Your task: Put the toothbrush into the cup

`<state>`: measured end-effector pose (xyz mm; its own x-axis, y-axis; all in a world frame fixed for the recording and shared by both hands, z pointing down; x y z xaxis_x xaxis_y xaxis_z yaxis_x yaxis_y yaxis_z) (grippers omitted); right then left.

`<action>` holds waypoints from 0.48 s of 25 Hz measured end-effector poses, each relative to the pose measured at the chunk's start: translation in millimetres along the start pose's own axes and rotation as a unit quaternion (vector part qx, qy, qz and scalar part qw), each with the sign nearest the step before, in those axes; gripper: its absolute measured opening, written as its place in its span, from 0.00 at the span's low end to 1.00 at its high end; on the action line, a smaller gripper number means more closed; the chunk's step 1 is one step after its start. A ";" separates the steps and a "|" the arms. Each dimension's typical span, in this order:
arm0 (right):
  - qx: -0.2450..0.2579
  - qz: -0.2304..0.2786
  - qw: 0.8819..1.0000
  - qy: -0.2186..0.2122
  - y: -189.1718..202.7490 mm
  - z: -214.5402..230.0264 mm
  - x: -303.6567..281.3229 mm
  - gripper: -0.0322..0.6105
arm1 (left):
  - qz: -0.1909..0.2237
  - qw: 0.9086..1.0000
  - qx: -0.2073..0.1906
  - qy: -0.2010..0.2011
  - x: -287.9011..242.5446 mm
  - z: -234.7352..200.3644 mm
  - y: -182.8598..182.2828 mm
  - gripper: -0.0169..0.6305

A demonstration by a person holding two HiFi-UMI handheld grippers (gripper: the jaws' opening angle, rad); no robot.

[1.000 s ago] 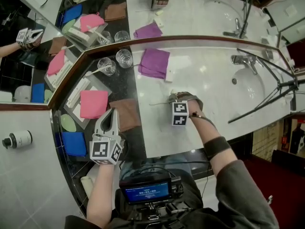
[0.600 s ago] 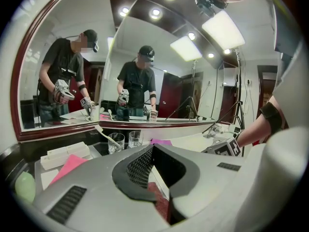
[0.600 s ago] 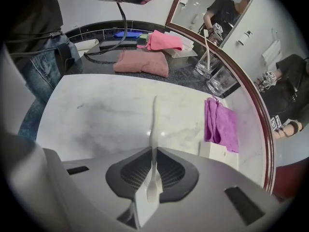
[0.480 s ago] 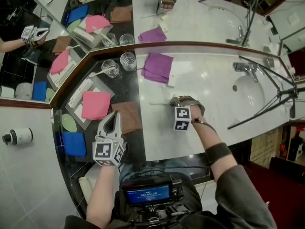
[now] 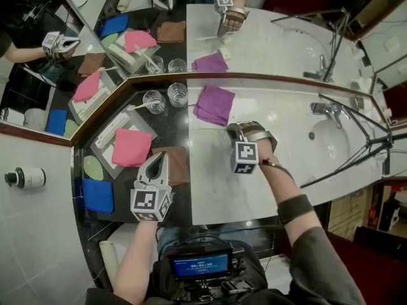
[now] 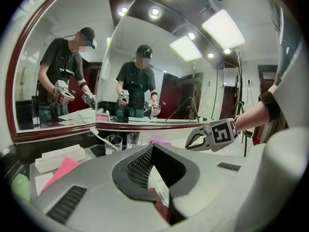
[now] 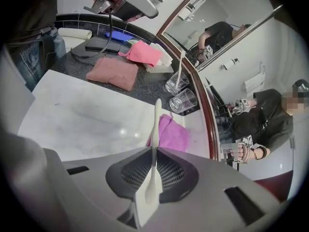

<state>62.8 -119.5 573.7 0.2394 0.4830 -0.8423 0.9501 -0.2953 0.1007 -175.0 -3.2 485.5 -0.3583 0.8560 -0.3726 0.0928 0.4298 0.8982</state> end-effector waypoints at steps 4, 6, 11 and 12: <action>0.033 -0.017 0.999 0.012 -1.7 34.9 7.9 0.13 | 0.006 1.000 -0.001 -0.007 -9.2 -0.3 -5.3 0.03; 0.046 -0.016 0.998 0.026 -4.5 51.4 7.3 0.13 | 0.008 1.000 -0.003 -0.009 -15.0 0.2 -8.9 0.03; 0.083 -0.014 0.995 0.055 -16.5 92.3 8.2 0.13 | 0.019 1.000 0.000 -0.014 -32.1 0.0 -19.5 0.03; 0.092 -0.014 0.994 0.059 -19.4 99.9 8.7 0.13 | 0.023 1.000 0.002 -0.016 -35.3 -0.7 -22.0 0.03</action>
<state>26.6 -191.9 511.5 0.2447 0.5833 -0.7745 0.9070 -0.4201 -0.0298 -165.1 -43.1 479.1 -0.3244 0.8832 -0.3388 0.1128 0.3918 0.9131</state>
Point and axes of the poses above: the fingertips, and each gripper's own axes: x backward along the fingers, z to its right, y out of its underside, the point moved 6 cm from there along x, backward along the fingers, and after that the axes turned 6 degrees about x, right-handed, at the moved point
